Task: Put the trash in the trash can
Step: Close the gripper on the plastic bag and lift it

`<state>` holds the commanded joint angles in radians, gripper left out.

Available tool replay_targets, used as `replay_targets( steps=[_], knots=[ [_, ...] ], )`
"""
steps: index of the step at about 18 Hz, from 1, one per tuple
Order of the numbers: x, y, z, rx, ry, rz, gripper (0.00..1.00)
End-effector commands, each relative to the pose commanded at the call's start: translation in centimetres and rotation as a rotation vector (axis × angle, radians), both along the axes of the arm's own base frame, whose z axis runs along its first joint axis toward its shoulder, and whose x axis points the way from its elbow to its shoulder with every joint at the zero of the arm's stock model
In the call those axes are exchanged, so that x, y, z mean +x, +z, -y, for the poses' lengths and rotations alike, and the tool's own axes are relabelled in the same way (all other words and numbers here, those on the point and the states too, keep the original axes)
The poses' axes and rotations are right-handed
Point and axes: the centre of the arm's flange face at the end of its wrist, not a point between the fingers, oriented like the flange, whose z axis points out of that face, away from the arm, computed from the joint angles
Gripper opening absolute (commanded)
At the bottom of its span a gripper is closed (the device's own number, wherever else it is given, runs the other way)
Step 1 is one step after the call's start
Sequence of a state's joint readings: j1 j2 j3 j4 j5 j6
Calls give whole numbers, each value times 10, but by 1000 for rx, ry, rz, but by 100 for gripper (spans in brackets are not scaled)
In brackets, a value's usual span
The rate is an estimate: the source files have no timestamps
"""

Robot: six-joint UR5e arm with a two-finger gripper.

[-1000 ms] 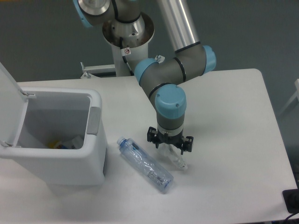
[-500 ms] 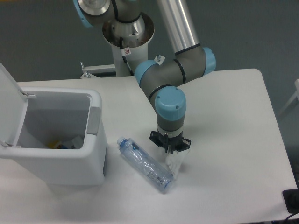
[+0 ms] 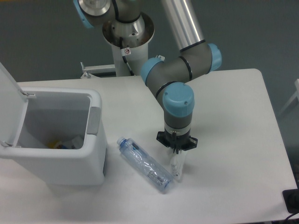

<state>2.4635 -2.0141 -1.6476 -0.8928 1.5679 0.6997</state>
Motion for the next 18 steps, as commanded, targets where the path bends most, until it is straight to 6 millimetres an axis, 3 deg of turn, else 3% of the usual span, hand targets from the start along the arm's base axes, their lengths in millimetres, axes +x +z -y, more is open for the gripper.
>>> replay_targets(
  steps=[10,12,13,18],
  knots=[
    [-37,52,-3,268,202,105,0],
    [-32,71,-3,320,201,118,0],
    [-25,88,-4,361,190,124,0],
    [11,134,-7,450,158,136,0]
  ],
)
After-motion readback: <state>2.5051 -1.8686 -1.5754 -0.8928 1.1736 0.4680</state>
